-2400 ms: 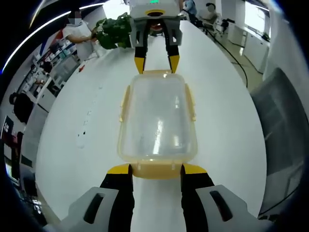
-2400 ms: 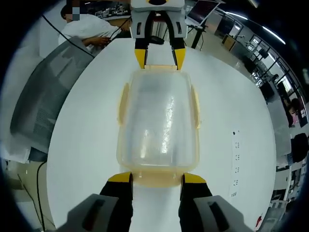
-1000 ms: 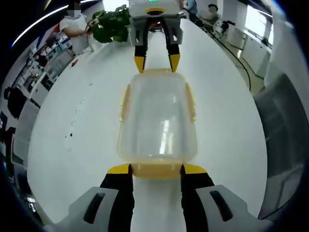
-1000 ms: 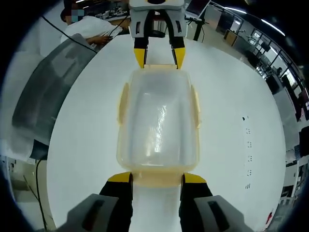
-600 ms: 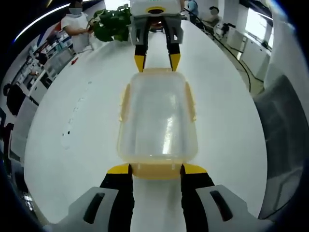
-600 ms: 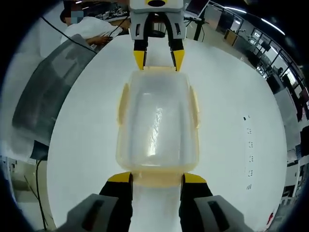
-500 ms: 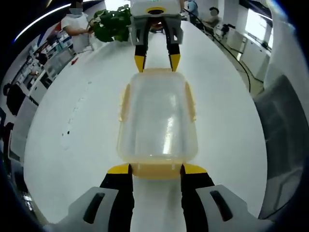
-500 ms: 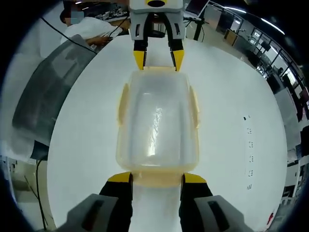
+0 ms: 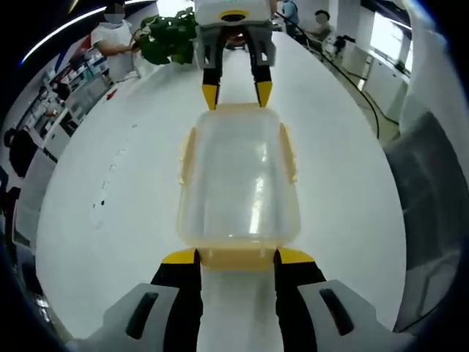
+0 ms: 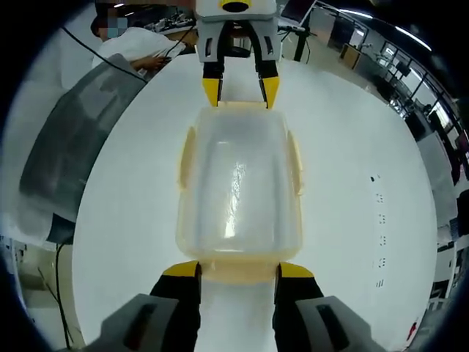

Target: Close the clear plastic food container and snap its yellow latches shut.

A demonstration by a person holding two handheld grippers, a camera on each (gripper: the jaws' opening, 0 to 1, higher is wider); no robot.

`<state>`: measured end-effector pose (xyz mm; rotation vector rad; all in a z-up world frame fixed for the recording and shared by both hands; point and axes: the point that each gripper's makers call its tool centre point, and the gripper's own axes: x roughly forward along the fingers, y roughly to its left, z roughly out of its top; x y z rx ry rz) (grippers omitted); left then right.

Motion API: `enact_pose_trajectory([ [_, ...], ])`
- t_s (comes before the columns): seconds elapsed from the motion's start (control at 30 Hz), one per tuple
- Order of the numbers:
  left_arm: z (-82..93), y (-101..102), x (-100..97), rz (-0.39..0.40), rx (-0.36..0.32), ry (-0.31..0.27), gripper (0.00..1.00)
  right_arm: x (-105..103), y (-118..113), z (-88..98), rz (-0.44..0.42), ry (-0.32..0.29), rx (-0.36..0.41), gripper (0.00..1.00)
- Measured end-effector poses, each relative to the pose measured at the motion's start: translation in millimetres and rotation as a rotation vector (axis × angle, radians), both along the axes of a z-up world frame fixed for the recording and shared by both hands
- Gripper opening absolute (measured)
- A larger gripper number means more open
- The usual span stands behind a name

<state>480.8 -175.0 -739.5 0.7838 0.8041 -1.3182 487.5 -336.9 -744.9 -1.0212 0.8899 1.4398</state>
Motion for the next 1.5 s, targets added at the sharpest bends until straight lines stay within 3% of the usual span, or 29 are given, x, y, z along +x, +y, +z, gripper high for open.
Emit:
enact_pose_trajectory([
  [0.2,1.5,1.2,5.5,-0.01,0.005,-0.046,0.38,1.2,0.3,0.3,-0.01,-0.014,0.023,0.38],
  [0.47,3.0,7.1,9.4,-0.005,0.003,-0.063,0.44,1.7,0.3,4.7,-0.031,-0.005,0.043,0.44],
  [0.6,8.7,9.7,6.0,0.006,-0.01,-0.031,0.45,4.1,0.2,12.3,-0.052,-0.012,0.064,0.44],
  [0.73,16.6,11.0,3.5,-0.003,-0.024,-0.037,0.41,7.1,-0.1,19.6,-0.078,-0.033,0.079,0.43],
  [0.93,22.6,11.4,6.8,0.101,-0.055,-0.008,0.39,6.7,4.1,21.9,-0.152,-0.028,0.101,0.37],
  [1.17,24.3,8.3,5.4,0.145,-0.064,-0.024,0.4,4.2,5.7,23.3,-0.26,-0.005,0.123,0.36],
  [1.27,24.4,8.1,4.5,0.174,-0.063,-0.023,0.39,0.9,13.5,26.5,-0.311,0.014,0.171,0.37],
  [1.5,28.7,6.6,5.2,0.238,-0.092,-0.009,0.38,-3.1,19.3,26.3,-0.36,0.022,0.197,0.39],
])
